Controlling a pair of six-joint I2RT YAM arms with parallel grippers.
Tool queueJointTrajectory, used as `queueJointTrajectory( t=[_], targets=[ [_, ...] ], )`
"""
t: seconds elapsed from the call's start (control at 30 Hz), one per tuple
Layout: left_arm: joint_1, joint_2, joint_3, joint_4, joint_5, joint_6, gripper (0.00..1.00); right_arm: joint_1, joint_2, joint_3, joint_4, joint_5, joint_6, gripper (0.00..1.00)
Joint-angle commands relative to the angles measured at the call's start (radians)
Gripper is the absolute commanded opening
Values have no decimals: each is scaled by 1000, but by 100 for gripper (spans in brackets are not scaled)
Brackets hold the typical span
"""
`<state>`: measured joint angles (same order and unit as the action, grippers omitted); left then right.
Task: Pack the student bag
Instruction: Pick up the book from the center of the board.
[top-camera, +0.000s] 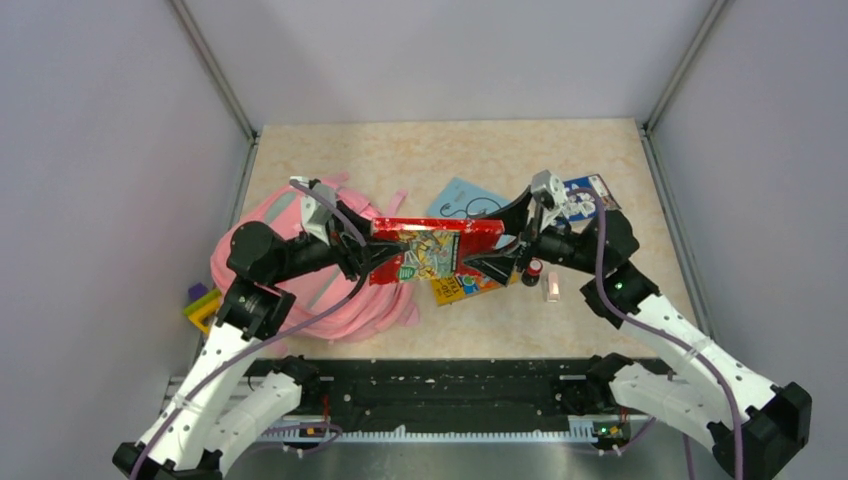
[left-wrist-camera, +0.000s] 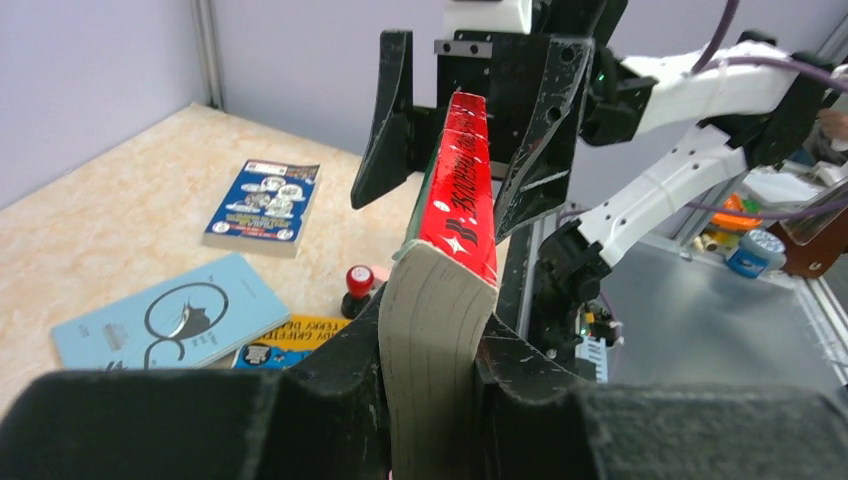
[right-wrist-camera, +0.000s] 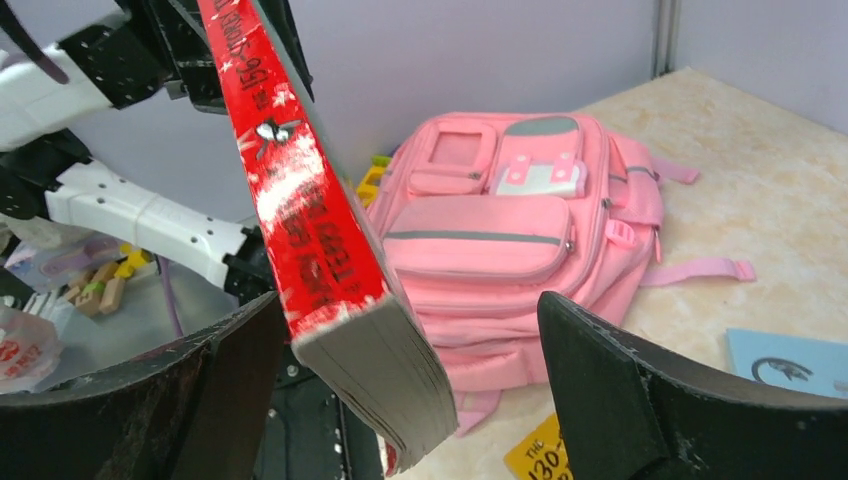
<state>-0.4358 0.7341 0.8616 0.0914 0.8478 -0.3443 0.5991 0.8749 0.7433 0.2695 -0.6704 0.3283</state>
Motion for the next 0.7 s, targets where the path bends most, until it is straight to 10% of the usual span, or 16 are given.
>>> queueJointTrajectory(
  t=[0.0,0.2,0.47,0.53,0.67],
  targets=[
    [4,-39,10,222,19,-143,0,-9,-42,-17,222,-79,58,92],
    [3,-15,-18,323,45,-231,0,-9,-2,-34,469,-196,211,76],
    [3,4,-55,355,26,-267,0,-9,48,-30,636,-313,360,3],
    [4,6,-55,309,17,-229,0,-10,39,-35,571,-272,331,0],
    [3,36,28,-152,-141,66,73,-10,-27,18,124,62,137,0]
  ],
)
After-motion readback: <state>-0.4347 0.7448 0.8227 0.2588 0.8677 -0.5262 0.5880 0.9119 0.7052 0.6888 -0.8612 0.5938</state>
